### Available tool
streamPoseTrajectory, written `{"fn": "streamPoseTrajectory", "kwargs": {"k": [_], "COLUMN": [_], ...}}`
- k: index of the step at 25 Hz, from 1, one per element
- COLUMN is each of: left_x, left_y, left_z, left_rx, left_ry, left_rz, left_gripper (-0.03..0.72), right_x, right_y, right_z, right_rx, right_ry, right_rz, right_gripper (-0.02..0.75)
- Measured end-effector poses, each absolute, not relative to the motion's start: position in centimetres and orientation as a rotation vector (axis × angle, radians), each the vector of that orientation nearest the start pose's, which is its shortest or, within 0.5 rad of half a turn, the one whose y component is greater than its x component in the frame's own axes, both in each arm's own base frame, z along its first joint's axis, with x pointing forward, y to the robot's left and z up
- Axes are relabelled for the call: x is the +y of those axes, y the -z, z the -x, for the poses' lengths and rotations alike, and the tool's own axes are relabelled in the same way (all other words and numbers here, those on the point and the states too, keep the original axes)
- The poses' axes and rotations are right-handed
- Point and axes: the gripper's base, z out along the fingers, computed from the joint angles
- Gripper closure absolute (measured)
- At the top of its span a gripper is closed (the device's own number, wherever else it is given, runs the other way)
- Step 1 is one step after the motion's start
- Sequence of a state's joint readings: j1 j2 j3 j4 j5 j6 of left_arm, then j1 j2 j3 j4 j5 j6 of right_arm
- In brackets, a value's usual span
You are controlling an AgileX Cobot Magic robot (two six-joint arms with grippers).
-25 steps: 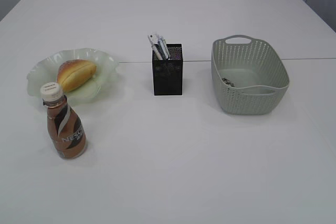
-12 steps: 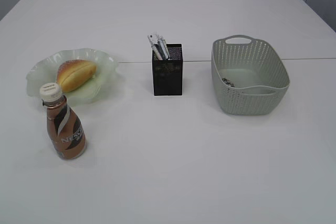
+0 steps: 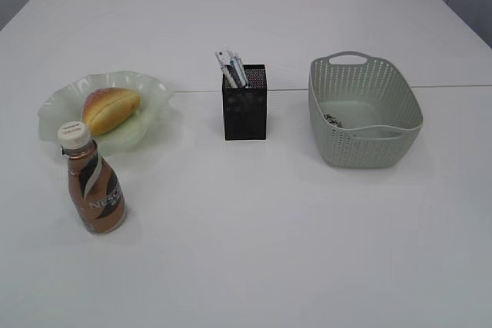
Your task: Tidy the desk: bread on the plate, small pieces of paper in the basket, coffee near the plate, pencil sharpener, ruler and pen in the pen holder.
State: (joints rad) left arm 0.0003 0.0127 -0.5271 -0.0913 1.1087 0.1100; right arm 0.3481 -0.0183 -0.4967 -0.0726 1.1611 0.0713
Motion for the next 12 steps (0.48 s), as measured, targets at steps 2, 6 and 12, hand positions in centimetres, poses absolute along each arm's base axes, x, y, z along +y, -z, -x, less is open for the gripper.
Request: {"fn": "streamPoseTrajectory", "kwargs": {"k": [2,6,12], "left_x": [-0.74,-0.83,-1.03], "left_y": [-28.13,-28.14,-28.17], "left_z": [0.82,0.83,0.84], "left_rx": [2.07,2.069,2.066], "left_ry": [0.042,0.054,0.085], "left_rz": [-0.121,-0.122,-0.124], "left_gripper": [0.326,0.328,0.328], "right_x": [-0.91,-0.8,-0.67], "right_y": [-26.85,-26.83,-26.83], "right_z": [0.97,1.06,1.15], "right_rx": [2.119,2.126,2.128], "right_ry": [-0.122,-0.057,0.015], "right_rz": [0.217,0.102,-0.028], "right_gripper": [0.442,0.442,0.443]}}
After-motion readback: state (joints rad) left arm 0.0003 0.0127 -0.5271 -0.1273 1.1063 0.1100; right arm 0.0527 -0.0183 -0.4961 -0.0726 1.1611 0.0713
